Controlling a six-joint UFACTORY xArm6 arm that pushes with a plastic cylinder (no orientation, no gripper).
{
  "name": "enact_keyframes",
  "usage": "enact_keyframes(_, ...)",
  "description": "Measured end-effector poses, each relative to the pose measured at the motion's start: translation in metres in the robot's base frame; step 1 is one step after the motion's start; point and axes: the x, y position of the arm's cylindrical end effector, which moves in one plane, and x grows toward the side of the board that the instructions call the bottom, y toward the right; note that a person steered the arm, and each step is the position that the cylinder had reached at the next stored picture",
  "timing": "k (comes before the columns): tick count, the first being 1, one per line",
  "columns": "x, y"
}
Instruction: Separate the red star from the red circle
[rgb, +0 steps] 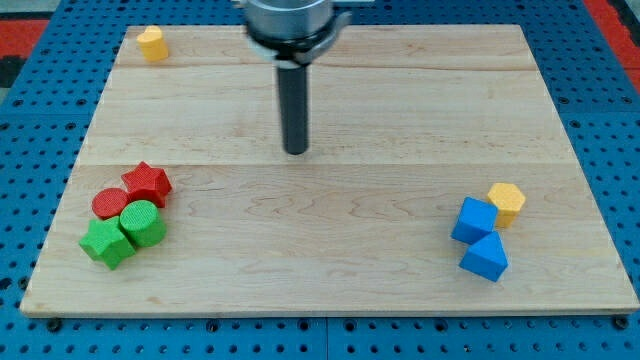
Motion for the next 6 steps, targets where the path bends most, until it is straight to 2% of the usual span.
enact_keyframes(1, -0.040, -0.117)
enact_keyframes(2, 0.015, -0.195)
enact_keyframes(3, 0.073, -0.197)
enact_keyframes(4, 0.068, -0.138)
enact_keyframes(5, 0.062, -0.046)
enact_keyframes(6, 0.092, -0.085)
